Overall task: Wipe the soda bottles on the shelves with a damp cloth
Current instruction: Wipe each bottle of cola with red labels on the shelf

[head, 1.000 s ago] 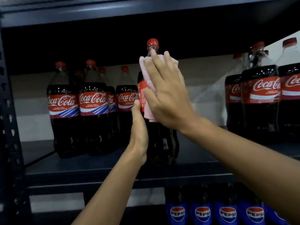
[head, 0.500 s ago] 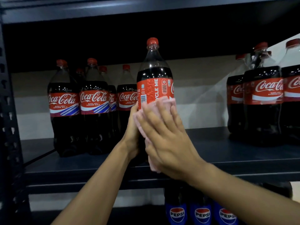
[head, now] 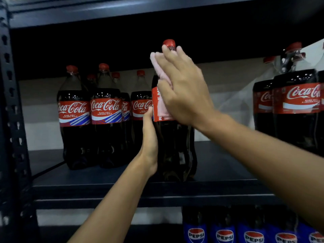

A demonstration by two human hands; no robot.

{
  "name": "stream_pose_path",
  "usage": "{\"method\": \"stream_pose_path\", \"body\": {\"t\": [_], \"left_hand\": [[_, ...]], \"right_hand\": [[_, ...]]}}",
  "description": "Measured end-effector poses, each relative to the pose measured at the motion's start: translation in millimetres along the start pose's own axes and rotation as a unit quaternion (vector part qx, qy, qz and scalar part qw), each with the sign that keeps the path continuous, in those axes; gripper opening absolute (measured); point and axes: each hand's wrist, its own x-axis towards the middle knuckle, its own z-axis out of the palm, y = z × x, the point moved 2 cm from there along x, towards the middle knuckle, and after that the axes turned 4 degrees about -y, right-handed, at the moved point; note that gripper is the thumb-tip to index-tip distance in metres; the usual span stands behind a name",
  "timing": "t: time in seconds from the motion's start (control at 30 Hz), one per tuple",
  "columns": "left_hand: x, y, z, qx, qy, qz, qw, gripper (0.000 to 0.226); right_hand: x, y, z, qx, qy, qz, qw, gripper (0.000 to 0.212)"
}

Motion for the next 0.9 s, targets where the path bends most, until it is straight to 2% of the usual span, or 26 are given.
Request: {"method": "stream_pose_path", "body": {"t": [0.1,0.17,0.23,0.37,0.5,0.57,0.67,0.77,0.83,0.9], "left_hand": [[1,-2,-3,0.015,-0.025,0.019,0.999,0.080],[1,-4,-6,0.031,-0.033,0.032,0.998,0.073],[4,-5,-9,0.021,-0.039,0.038,0.998,0.066],[10,-5,-13,-0.013,-0.048,-0.012,0.999,0.070],[9,-2,-13,0.012,-0.028,-0.014,0.999,0.069],[7,1,-11,0.007,-0.015,-0.018,1.000,0.068],[4,3,-13,0.003,-0.004,-0.045,0.999,0.082],[-2,4,-17,0.043,0.002,-0.043,0.998,0.093],[-5,5,-12,0.065,0.011,-0.034,0.997,0.093],[-5,4,-5,0.055,0.021,-0.007,0.998,0.083]], "right_hand": [[-42,-7,16,-0.068,0.028,-0.036,0.997,0.063],[-76,-11,29,-0.081,0.026,-0.040,0.996,0.061],[-108,-17,42,-0.101,-0.006,-0.045,0.994,0.063],[-142,-17,43,-0.158,-0.043,-0.105,0.981,0.063],[-113,-8,35,-0.090,-0.030,-0.099,0.991,0.062],[-83,-3,30,-0.103,-0.019,-0.076,0.992,0.062],[-34,12,10,-0.068,-0.031,-0.028,0.997,0.065],[1,14,1,-0.027,-0.047,-0.006,0.999,0.064],[7,15,-2,-0.023,-0.051,0.012,0.998,0.063],[-2,11,-2,-0.047,-0.021,-0.017,0.999,0.063]]}}
